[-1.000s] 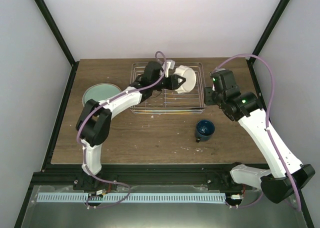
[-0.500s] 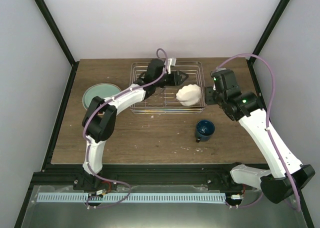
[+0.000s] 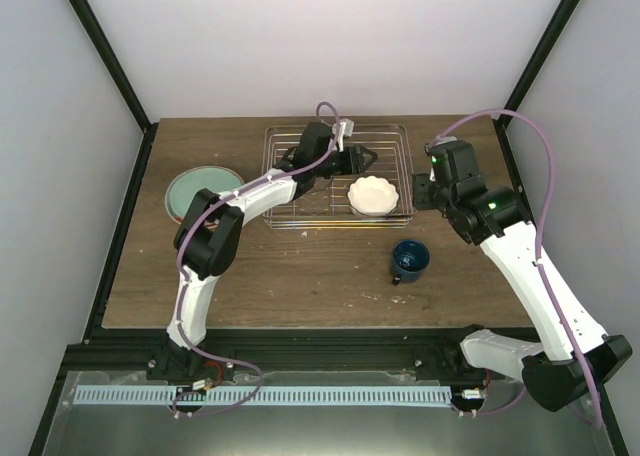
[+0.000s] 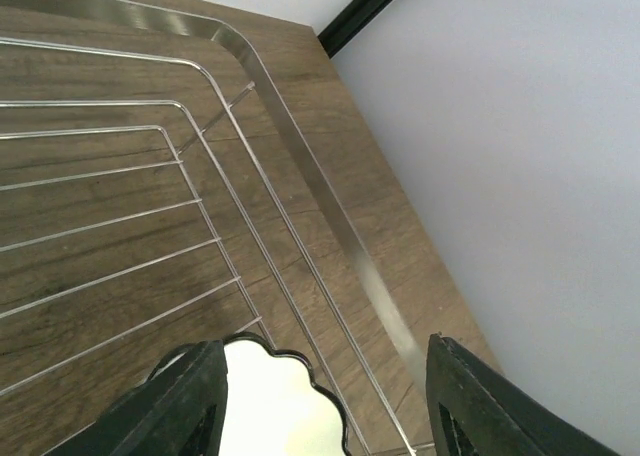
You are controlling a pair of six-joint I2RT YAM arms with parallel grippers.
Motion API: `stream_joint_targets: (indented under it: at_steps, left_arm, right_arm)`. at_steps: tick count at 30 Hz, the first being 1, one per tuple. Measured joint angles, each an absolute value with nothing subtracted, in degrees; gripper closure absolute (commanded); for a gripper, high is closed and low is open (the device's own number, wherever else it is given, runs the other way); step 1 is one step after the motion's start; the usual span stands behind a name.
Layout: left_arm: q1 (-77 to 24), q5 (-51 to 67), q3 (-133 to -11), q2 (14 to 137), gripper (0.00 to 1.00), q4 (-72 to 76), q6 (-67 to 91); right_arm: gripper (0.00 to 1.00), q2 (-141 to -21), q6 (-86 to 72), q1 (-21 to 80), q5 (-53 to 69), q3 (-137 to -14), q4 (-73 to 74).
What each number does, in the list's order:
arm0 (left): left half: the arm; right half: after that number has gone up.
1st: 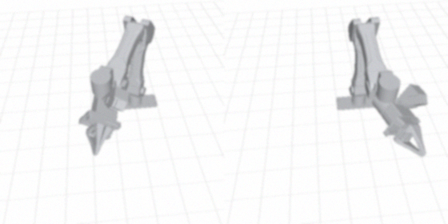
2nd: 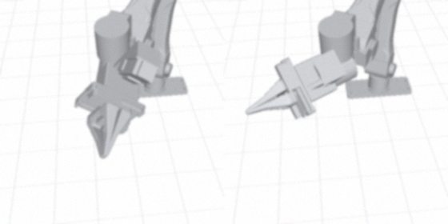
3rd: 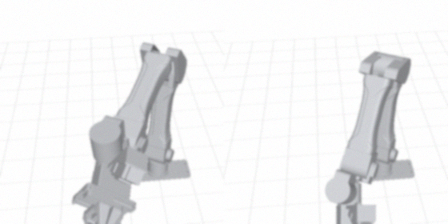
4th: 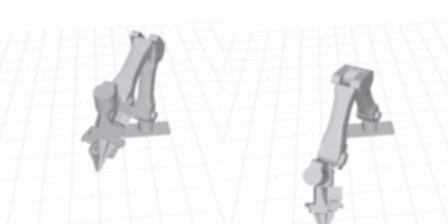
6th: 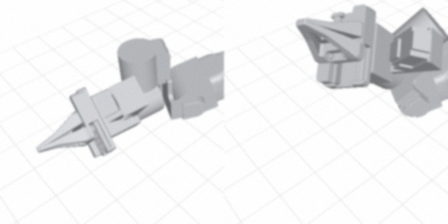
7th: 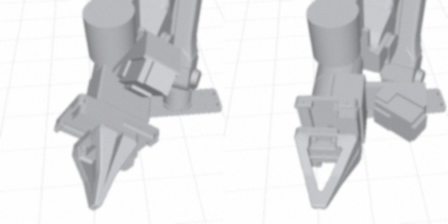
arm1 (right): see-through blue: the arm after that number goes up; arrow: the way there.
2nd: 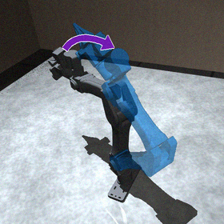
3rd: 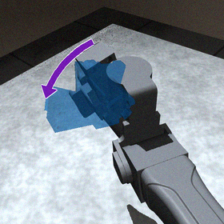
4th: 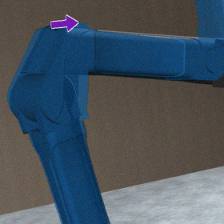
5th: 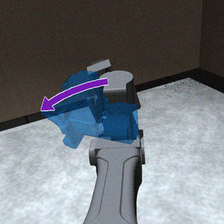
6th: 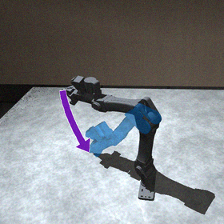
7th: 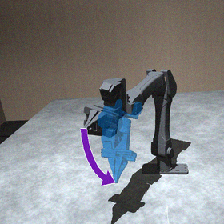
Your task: Load the mixed dishes into the dish rack
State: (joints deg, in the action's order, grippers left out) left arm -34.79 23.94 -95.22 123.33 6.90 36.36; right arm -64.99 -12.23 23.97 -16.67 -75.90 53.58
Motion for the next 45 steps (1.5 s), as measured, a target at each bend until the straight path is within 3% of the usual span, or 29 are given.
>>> stream_joint_targets:
  at_steps: [20,45]
  left_arm:
    - [-36.8,1.9,-102.1,123.0,0.35,-15.2,18.5]
    - [-40.6,-2.9,-97.4,123.5,0.36,-19.3,16.2]
  right_arm:
    - [0.43,-65.1,-11.4,23.7,-14.5,-73.6,51.7]
    - [0.43,-65.2,-11.1,23.0,-13.1,-72.1,50.5]
